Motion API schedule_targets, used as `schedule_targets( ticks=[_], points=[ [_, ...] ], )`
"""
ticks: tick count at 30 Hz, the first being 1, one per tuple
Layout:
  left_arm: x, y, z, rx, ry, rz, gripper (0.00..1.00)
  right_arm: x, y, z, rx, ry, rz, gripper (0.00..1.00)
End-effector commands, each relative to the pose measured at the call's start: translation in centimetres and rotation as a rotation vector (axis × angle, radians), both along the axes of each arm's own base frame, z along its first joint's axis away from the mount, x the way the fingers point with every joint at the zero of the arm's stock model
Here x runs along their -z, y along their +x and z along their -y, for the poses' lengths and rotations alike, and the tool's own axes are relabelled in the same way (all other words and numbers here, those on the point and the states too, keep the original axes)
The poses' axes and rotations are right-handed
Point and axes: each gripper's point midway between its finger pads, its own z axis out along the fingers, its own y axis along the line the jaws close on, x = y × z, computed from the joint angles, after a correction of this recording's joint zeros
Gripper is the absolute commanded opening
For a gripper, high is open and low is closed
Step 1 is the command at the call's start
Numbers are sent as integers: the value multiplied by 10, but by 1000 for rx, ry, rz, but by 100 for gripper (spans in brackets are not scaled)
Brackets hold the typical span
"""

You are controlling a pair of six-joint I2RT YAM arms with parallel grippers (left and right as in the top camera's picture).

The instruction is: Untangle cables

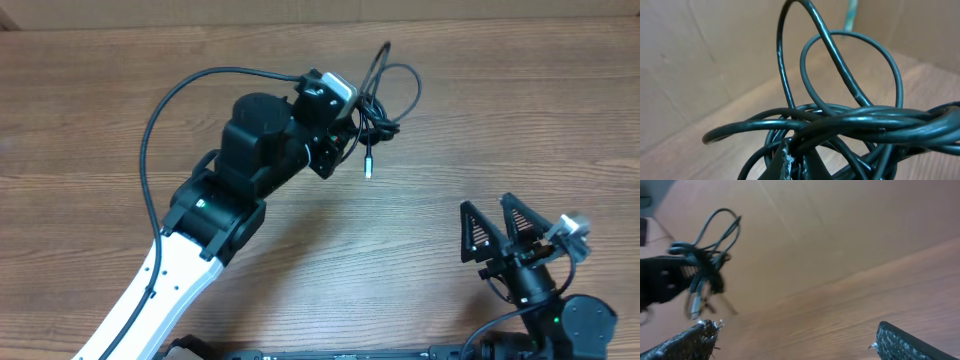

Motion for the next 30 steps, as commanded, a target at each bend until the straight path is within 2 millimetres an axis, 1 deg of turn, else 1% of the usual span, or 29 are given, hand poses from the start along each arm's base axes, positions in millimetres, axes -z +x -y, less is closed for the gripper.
schedule_targets(
  ticks=[1,6,10,13,15,17,19,21,23,26,28,30],
  points=[
    [-33,-2,-5,-41,-76,56,4,-31,-6,-20,-132,38,-28,100],
    [-39,-1,-5,-46,-104,62,4,-49,-1,-42,-294,55,-140,100],
    [-44,0,-4,-45,-118,79,4,-64,0,-66,-499,76,-210,100],
    [-51,1,-4,-44,-133,102,4,-72,-3,-80,-652,77,-207,100],
    [-55,1,-3,-44,-144,118,4,-75,-1,-84,-701,70,-189,100],
    [-60,2,-3,-42,-155,134,4,-76,7,-83,-710,93,-200,100],
    [-64,2,-2,-42,-164,148,4,-76,14,-83,-705,219,-299,100],
    [-67,2,-2,-41,-170,157,4,-82,20,-82,-710,279,-324,100],
    [-69,1,0,-28,-178,164,4,-93,18,-85,-762,274,-286,95],
    [-71,-3,4,6,-189,160,4,-109,9,-90,-843,250,-230,93],
    [-70,-4,5,5,-220,129,4,-115,8,-91,-852,264,-227,92],
    [-70,-7,8,12,-278,72,4,-118,6,-91,-858,282,-233,84]
  ],
)
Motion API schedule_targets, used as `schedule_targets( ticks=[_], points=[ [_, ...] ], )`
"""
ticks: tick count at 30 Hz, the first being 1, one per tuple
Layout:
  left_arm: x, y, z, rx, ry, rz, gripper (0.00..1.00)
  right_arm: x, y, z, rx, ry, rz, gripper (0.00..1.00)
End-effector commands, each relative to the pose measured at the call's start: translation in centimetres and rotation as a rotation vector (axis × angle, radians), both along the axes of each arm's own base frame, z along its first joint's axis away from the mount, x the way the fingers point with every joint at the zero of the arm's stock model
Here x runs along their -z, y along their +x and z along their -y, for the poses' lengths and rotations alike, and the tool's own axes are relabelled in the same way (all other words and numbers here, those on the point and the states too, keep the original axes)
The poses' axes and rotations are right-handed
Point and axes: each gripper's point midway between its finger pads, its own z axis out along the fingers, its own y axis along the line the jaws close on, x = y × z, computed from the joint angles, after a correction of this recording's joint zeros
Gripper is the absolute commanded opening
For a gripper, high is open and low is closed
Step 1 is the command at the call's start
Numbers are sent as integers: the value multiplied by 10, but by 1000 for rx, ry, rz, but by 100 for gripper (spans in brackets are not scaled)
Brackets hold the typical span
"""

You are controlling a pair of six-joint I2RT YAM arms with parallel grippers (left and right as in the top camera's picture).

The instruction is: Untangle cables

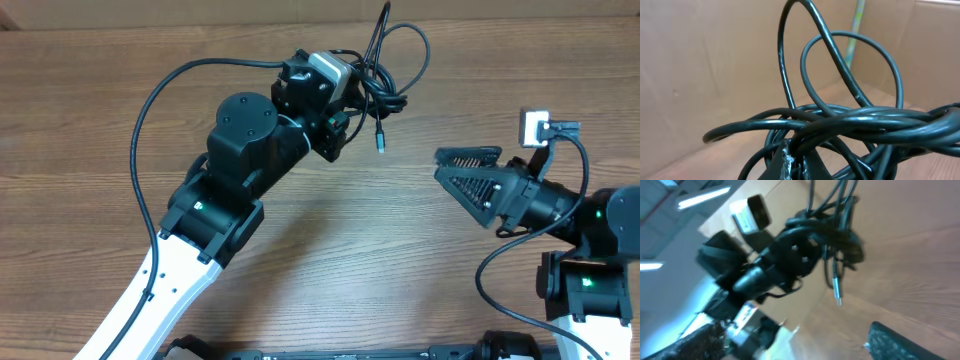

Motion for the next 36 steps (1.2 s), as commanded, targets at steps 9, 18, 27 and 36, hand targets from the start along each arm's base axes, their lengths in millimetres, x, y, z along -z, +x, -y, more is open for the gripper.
schedule_targets(
  ticks=[9,18,27,36],
  points=[
    [-24,-27,20,71,-269,-186,4,-11,-16,-15,-102,57,-114,62],
    [-28,-50,48,113,-218,-120,4,-14,-15,-23,-94,65,-86,61],
    [-25,-61,58,151,-162,-83,4,-15,-11,-22,-64,55,-44,59],
    [-20,-64,60,172,-143,-94,4,-18,9,-6,59,81,-38,54]
  ],
)
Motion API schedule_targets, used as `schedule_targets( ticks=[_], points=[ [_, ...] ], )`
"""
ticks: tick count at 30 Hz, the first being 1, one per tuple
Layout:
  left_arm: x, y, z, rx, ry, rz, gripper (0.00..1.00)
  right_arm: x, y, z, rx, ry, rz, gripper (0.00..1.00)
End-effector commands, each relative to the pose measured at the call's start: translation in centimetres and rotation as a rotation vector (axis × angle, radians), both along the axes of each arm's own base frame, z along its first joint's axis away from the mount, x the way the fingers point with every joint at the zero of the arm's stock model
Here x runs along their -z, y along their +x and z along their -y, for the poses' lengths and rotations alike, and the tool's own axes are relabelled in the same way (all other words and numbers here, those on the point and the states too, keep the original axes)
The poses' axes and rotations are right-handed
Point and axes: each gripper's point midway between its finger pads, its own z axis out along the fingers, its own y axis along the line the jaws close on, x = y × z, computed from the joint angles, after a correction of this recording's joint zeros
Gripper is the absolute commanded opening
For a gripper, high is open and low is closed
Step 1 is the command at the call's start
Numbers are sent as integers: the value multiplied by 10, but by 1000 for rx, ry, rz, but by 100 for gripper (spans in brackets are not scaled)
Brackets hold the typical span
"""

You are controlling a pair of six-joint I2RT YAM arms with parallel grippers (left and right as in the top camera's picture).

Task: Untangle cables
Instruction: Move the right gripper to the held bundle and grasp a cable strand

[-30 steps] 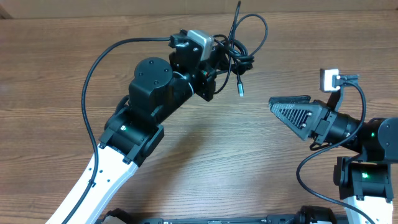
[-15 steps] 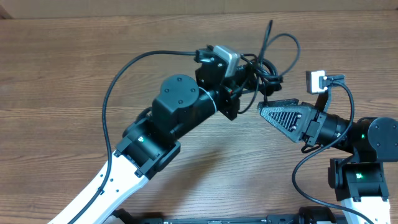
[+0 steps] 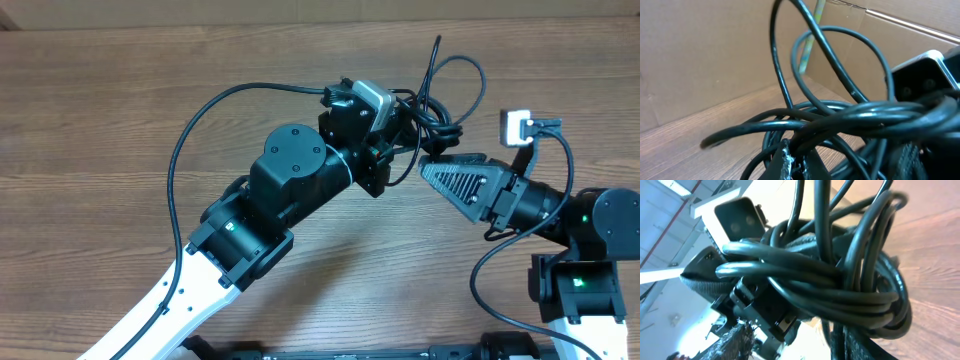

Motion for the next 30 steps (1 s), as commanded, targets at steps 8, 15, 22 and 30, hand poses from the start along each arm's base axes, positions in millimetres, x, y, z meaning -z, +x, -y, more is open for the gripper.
schedule_targets(
  ticks=[8,15,22,30],
  points=[
    [-19,-31,15,132,4,74,4,-15,23,21,171,26,44,52],
    [-19,-49,28,196,39,130,4,-11,29,23,182,28,25,46],
    [-19,-37,21,120,48,134,4,-5,33,22,172,24,0,37],
    [-23,-20,4,-24,31,114,4,-5,33,22,172,24,1,36]
  ],
)
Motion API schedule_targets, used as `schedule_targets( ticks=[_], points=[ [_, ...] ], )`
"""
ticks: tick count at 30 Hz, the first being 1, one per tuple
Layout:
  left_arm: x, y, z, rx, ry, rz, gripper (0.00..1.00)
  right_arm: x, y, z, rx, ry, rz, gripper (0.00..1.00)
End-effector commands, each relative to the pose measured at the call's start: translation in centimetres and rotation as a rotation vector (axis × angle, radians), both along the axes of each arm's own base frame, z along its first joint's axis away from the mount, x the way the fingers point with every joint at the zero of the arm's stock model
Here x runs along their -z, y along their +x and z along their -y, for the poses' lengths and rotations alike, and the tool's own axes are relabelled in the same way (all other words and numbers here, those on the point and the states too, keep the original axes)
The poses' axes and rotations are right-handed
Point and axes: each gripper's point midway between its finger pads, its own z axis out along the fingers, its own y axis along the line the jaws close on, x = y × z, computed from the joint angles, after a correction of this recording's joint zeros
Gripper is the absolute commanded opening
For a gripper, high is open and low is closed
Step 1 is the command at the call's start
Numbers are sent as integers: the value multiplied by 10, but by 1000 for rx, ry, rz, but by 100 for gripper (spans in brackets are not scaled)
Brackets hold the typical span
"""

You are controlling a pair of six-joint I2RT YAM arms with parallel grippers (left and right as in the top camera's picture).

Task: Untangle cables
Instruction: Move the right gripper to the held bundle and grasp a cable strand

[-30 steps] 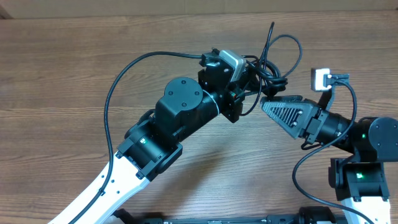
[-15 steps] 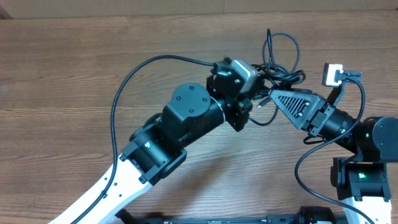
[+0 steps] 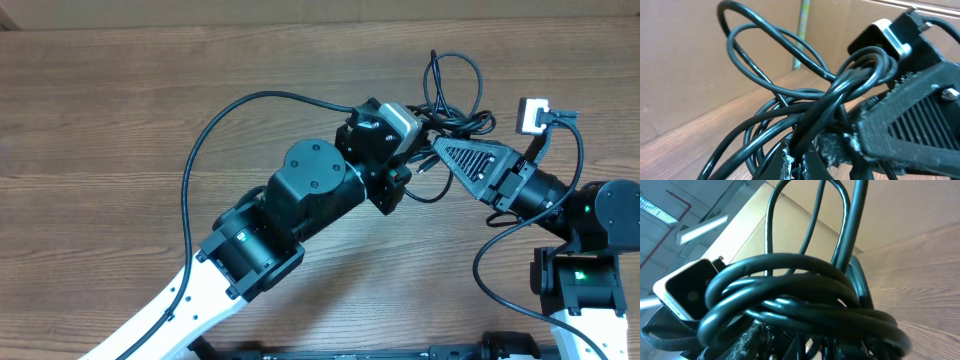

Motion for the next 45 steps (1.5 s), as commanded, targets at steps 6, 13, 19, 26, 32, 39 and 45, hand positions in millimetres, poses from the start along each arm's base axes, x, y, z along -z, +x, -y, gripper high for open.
schedule_targets(
  ticks=[6,13,19,26,32,39,45],
  points=[
    [-32,-3,-17,-66,-62,45,4,-12,3,4,36,3,42,36],
    [-31,-5,-17,-62,-58,40,4,-16,9,9,79,16,56,33],
    [-35,-9,-18,-49,-78,28,4,-18,17,19,136,40,36,29],
    [-39,-21,-8,41,-96,32,4,-16,19,22,151,48,16,29],
    [-45,-24,-5,67,-114,49,4,-10,18,20,134,44,-14,26],
    [-46,-19,1,69,-129,62,4,-6,13,15,92,34,-33,24],
    [-38,-17,11,96,-118,50,4,-4,12,14,83,32,-46,23]
  ],
)
